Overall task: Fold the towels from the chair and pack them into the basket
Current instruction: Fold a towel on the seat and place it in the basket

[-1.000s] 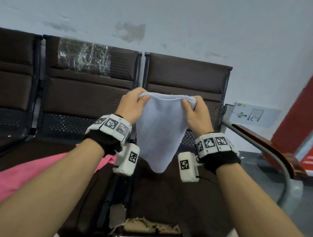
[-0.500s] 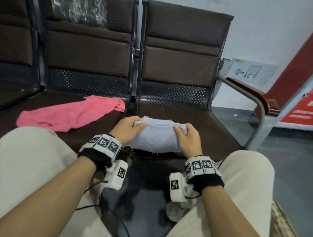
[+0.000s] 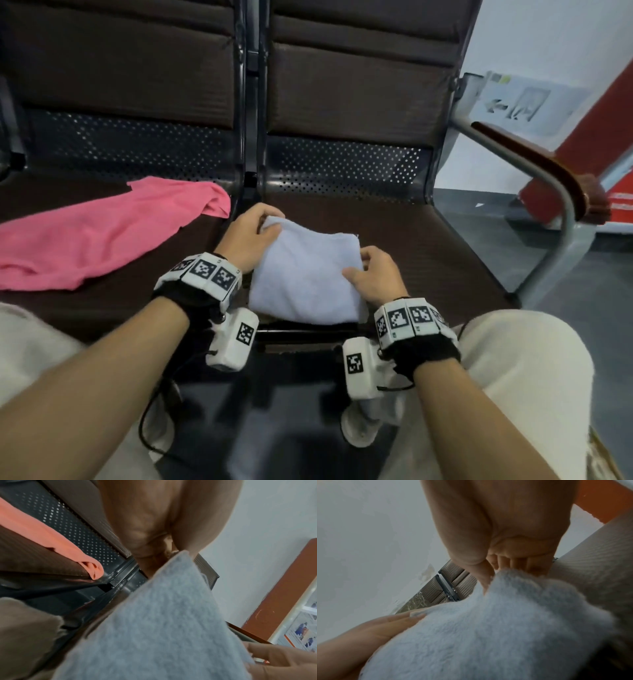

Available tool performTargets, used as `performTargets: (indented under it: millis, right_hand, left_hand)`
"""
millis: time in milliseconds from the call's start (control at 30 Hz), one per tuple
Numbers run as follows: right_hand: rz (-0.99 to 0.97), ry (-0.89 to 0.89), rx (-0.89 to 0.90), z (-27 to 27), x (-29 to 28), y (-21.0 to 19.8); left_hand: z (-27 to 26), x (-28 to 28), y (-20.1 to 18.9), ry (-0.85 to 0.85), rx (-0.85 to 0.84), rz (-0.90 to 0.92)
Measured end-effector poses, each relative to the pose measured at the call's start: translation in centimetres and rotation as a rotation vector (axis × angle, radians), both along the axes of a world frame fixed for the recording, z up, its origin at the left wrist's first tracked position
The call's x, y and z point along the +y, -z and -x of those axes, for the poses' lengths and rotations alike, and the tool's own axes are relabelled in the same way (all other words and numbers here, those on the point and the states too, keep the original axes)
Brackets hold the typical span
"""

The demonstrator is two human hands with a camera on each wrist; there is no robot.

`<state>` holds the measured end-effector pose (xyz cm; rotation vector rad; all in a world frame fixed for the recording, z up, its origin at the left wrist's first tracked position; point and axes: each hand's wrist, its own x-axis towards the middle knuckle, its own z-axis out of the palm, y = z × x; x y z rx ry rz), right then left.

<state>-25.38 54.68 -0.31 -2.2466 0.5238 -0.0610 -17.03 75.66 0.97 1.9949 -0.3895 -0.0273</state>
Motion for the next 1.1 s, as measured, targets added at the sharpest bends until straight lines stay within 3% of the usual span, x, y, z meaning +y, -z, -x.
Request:
performTargets:
  millis: [200,367,467,600,700,767,900,1100]
  right_hand:
    - [0.047,0.006,0.083,-5.3,-2.1,0.4]
    - [0.137,0.017,0.122,-6.2,-2.2,1.5]
    - [0.190,-0.170,0.047,-5.2,-1.8,1.2]
    - [0.246,-0.570,0.300,-3.1,-1.2,0.4]
    - [0.387,-0.701,0.417,-1.9,-0.8,0.2]
    - [0.454,-0.692,0.368,-1.3,-0.2,0.1]
    - [0.468,-0.565,0.167,-0.5,0.1,-0.5]
    - [0.379,-0.504,0.115,0.7,-0.3,-0.9]
  left_hand:
    - [-6.0,-1.8,1.9,0.002,-0.007,-0.077]
    - [-7.4,-2.6,4.5,-0.025,0.191,-0.292]
    - [-6.7,-2.0,5.1,-0.017,0.215,-0.327]
    - [-4.3,-1.1,4.4,-0.015,0.030,-0.338]
    - [-1.4,-1.2,3.6,0.123,-0.040,-0.297]
    - [0.3,-1.1,3.6,0.261,0.014,-0.344]
    - [1.9,0.0,4.2,0.411,-0.026,-0.627]
    - [2.8,0.9,3.1,0.370,-0.167,-0.722]
